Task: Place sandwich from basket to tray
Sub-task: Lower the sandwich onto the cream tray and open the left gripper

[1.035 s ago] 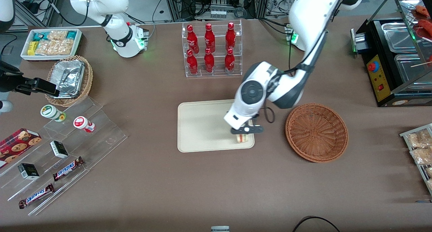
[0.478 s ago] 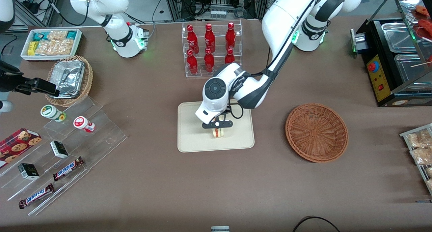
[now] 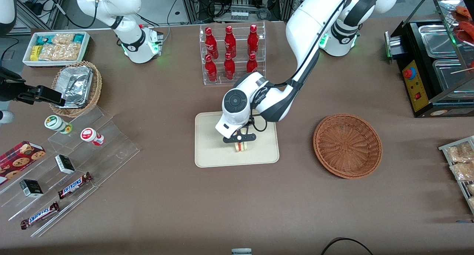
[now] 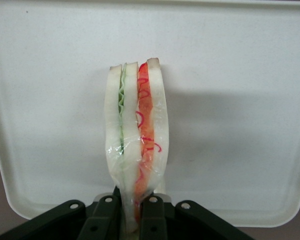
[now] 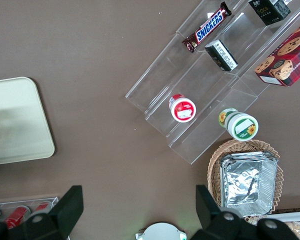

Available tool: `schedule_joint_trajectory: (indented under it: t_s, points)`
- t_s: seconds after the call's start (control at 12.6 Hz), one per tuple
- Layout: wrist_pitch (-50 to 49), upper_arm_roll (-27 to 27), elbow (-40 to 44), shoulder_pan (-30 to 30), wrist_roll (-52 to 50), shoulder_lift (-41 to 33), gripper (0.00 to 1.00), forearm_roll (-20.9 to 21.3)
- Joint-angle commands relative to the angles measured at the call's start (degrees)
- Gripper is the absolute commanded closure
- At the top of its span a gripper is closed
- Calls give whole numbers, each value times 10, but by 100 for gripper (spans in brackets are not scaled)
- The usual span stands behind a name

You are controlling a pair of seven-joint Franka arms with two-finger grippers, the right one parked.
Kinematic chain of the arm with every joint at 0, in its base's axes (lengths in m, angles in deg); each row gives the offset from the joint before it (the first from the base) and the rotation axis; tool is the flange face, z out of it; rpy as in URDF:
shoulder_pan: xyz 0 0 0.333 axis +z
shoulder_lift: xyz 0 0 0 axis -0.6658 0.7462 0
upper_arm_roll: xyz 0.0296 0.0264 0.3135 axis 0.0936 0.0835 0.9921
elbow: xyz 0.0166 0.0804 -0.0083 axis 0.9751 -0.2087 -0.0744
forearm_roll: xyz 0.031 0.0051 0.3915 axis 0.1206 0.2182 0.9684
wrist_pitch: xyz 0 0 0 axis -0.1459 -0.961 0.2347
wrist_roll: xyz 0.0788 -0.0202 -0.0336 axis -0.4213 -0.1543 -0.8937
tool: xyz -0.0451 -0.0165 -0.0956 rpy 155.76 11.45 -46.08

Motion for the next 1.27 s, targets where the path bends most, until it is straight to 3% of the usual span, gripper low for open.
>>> schedule_joint_trajectory:
  t_s: [0.0,0.08,0.16,0.24,0.56,0.64,0.8,1.19]
  points:
    - [-1,5,26,-8,-31,19,100,-1]
    - [2,5,25,-8,-31,21,89,-1]
    - [2,5,25,-7,-29,22,32,-1]
    - [2,5,25,-7,-28,22,0,-1]
    - [-4,6,30,-3,-24,9,0,0]
    - [-92,12,76,0,-26,-32,0,22]
    - [-140,11,69,14,-17,-71,0,25]
    - [-143,11,-44,93,107,-179,0,26]
